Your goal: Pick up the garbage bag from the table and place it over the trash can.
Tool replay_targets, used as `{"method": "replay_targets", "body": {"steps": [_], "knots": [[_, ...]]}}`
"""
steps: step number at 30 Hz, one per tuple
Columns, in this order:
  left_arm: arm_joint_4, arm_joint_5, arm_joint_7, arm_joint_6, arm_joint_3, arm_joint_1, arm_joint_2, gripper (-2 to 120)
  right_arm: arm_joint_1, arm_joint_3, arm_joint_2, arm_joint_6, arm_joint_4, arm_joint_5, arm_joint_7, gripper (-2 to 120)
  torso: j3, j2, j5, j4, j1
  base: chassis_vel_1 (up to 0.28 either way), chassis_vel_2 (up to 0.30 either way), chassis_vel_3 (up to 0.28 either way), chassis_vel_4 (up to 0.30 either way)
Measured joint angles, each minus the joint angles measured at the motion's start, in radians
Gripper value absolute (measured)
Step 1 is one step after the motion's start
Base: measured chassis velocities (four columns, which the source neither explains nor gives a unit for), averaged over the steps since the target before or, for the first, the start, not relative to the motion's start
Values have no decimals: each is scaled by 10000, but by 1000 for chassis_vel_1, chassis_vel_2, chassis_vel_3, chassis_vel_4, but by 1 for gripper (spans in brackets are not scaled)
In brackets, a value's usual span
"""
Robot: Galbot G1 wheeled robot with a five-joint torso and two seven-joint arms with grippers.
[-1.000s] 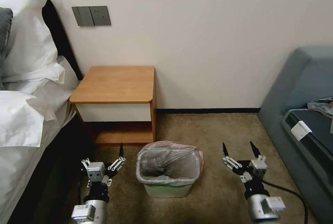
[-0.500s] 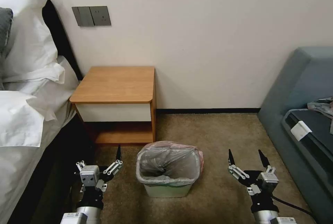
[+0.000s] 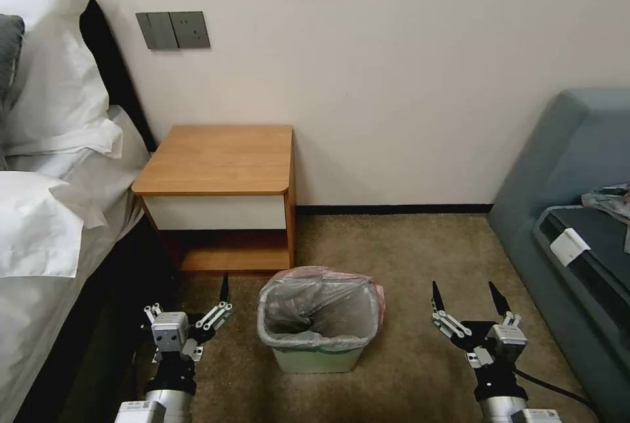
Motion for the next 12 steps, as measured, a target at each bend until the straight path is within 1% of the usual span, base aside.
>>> {"method": "replay_targets", "body": {"steps": [12], "knots": [[11,-8,-10,8,6,-4,3,100,7,-7,-7,-14,-2,6,1,100,0,0,0,0,0,0,0,0,0]]}}
